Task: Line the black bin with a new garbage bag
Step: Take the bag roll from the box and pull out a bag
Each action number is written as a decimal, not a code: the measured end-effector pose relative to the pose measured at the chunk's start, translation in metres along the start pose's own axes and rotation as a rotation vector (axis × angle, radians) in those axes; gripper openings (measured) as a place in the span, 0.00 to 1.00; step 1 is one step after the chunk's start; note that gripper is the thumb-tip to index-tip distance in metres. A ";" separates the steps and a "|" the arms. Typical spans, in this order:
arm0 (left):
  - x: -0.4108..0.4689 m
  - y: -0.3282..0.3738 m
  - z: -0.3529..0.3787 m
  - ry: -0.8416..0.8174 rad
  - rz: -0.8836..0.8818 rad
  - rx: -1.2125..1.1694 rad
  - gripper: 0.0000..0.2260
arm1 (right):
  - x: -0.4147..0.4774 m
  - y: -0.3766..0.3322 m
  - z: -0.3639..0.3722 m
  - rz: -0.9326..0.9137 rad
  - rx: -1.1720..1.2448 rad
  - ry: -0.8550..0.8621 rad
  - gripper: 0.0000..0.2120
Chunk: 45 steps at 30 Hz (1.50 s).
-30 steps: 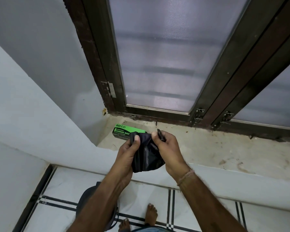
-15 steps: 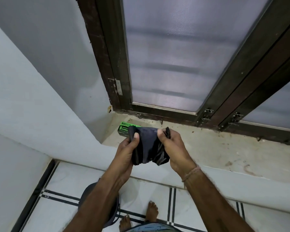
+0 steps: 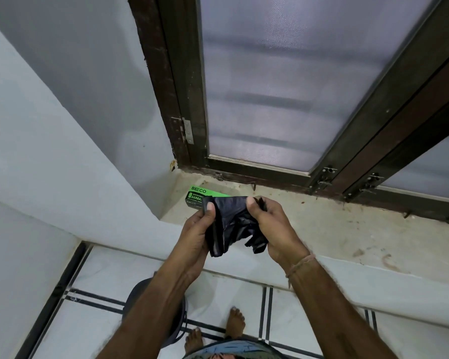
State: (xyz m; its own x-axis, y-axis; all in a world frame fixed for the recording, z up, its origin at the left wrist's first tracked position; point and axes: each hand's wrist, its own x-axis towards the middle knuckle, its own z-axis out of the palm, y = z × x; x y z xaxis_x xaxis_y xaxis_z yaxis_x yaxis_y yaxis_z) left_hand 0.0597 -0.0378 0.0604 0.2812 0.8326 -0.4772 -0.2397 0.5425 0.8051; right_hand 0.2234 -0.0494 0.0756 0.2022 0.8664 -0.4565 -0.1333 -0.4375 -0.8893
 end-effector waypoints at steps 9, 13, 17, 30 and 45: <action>-0.001 0.001 0.004 -0.062 -0.001 0.034 0.24 | -0.001 0.000 0.003 -0.128 -0.053 -0.105 0.18; -0.001 0.002 0.000 -0.031 0.014 0.032 0.23 | 0.003 0.003 0.001 -0.113 -0.021 -0.053 0.14; -0.002 0.001 -0.006 -0.003 -0.003 0.015 0.23 | 0.004 0.003 0.000 -0.122 -0.010 -0.024 0.09; -0.006 -0.001 -0.008 -0.057 0.022 0.070 0.25 | -0.004 0.005 0.007 -0.132 -0.051 -0.087 0.14; -0.012 -0.005 -0.012 -0.074 0.053 0.111 0.24 | -0.008 0.004 0.000 -0.050 0.004 -0.117 0.10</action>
State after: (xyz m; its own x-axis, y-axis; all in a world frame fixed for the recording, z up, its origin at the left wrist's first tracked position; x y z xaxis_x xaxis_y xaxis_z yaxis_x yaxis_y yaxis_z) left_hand 0.0470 -0.0491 0.0575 0.3399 0.8468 -0.4091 -0.1531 0.4790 0.8643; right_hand 0.2214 -0.0585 0.0757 0.0938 0.9096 -0.4048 -0.1302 -0.3919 -0.9107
